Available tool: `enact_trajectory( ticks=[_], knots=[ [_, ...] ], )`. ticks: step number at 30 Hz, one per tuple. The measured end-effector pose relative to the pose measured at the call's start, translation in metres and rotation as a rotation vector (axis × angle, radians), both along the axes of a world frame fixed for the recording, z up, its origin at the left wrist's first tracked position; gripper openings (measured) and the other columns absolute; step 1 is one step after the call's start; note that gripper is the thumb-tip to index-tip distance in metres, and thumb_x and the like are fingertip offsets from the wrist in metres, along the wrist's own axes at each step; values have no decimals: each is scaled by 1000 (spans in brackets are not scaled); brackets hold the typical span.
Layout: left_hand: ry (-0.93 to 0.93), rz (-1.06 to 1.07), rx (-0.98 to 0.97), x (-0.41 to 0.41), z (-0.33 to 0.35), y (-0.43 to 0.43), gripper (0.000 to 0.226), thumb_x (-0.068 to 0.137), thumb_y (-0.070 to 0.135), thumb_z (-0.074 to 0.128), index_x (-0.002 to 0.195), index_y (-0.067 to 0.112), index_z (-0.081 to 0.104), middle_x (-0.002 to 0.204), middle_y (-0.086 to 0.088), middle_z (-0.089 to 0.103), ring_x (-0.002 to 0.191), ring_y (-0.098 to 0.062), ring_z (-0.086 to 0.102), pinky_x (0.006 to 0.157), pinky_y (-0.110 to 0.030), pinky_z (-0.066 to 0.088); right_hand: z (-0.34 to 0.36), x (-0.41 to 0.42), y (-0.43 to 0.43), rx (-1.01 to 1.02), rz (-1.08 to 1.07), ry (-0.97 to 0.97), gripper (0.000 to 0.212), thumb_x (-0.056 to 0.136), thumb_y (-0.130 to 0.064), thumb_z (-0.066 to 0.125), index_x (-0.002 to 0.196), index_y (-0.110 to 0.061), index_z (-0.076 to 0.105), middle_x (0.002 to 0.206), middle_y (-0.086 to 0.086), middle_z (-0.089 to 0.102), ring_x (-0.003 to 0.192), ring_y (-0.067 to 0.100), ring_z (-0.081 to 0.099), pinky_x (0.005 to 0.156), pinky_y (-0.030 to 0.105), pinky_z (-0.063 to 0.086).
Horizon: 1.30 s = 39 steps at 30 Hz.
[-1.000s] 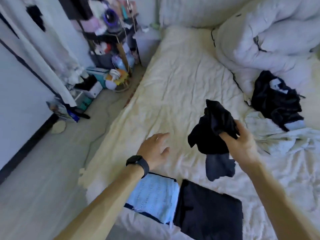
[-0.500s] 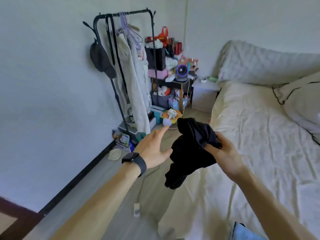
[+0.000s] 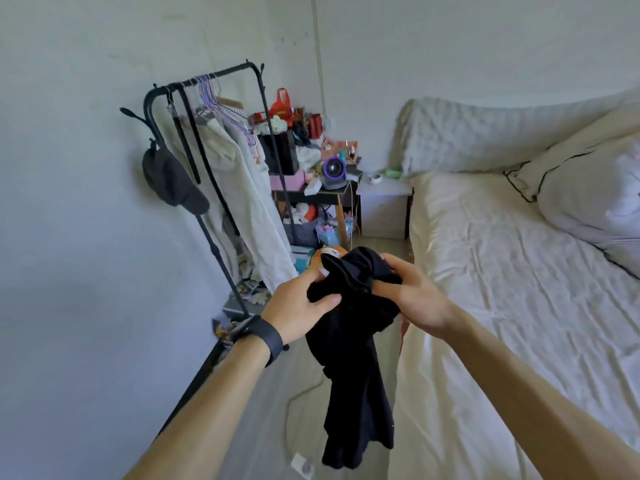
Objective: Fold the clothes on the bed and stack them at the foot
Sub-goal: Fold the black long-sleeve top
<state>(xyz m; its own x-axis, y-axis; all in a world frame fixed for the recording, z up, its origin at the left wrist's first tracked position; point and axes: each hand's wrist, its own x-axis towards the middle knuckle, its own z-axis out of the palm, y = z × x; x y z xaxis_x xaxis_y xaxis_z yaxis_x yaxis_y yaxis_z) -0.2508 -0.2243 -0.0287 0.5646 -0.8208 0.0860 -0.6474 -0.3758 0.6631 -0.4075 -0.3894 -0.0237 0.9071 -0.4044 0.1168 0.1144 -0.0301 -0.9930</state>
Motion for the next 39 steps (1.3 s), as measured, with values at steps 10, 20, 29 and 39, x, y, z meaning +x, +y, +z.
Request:
enact_trajectory(
  ticks=[10, 20, 29, 39],
  knots=[
    [92, -223, 8, 138, 65, -159, 64, 80, 42, 81, 133, 45, 46, 111, 10, 63, 102, -16, 64, 88, -31, 52, 37, 103, -121, -129, -231, 54, 25, 96, -8, 68, 121, -15, 66, 112, 10, 74, 105, 20, 72, 90, 33, 58],
    [-92, -289, -171, 214, 129, -296, 31, 94, 49, 62, 99, 22, 76, 78, 6, 70, 77, -13, 64, 67, -29, 46, 76, 147, -244, -707, -662, 398, 10, 99, -41, 58, 91, -45, 59, 78, -17, 68, 74, 1, 63, 60, 22, 47],
    [54, -616, -169, 286, 153, -457, 13, 100, 32, 59, 101, 27, 71, 88, 9, 73, 79, 0, 68, 68, -13, 47, 102, 177, -342, -853, -1099, 546, 12, 100, -43, 56, 92, -35, 60, 76, -13, 62, 77, 20, 61, 68, 36, 52],
    [348, -968, -45, 279, 118, -588, 73, 71, 61, 81, 133, 35, 52, 125, 13, 57, 115, -7, 57, 97, -28, 48, 134, 223, -412, -500, -1263, 385, 20, 99, -31, 60, 85, -44, 63, 82, -15, 71, 82, 6, 67, 72, 23, 51]
  ],
)
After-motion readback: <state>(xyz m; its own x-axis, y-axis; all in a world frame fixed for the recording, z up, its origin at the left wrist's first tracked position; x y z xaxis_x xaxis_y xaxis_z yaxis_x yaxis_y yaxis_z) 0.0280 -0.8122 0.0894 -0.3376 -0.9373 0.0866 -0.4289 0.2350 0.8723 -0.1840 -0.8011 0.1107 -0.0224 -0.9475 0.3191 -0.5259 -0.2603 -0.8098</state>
